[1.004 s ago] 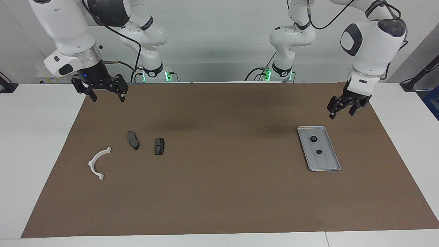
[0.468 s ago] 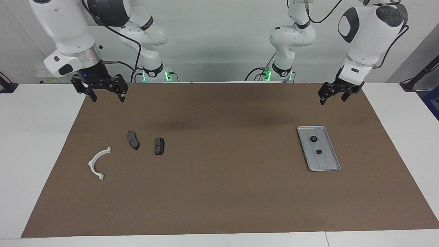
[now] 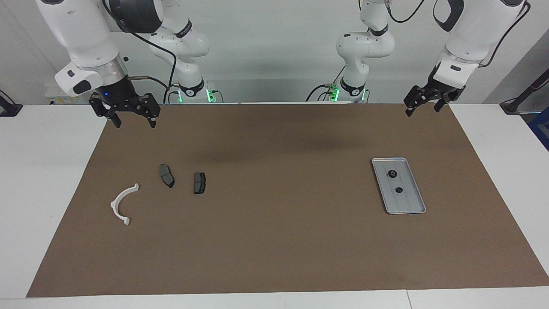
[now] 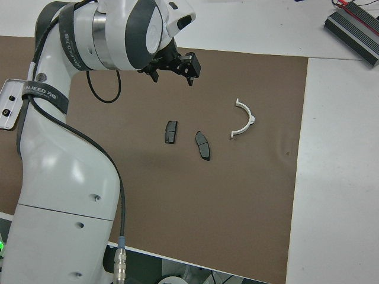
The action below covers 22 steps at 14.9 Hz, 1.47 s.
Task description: Pick bearing gear from pile to tray
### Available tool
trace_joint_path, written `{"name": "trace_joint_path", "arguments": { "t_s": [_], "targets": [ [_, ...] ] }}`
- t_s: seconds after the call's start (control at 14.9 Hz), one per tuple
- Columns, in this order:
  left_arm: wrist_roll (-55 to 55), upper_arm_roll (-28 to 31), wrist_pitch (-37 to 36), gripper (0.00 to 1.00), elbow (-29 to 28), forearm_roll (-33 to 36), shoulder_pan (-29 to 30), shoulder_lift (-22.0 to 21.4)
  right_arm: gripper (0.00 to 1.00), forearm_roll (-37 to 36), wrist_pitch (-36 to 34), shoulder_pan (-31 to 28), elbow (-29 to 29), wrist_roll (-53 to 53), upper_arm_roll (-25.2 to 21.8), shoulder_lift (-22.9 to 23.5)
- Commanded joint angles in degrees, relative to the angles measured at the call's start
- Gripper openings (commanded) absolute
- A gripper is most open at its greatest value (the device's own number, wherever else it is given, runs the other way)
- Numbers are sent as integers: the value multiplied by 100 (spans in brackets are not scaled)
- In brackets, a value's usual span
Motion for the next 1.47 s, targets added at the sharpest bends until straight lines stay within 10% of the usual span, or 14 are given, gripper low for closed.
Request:
{"name": "trace_joint_path", "arguments": {
  "t_s": [0.0, 1.41],
  "targets": [
    [21, 54, -127, 100, 82, -80, -1, -80, 100, 11, -20, -22, -103, -127, 0, -94],
    [65, 72, -373, 100, 179, -80, -10, 105, 100, 20, -2, 4, -95, -118, 9, -94]
  ]
}}
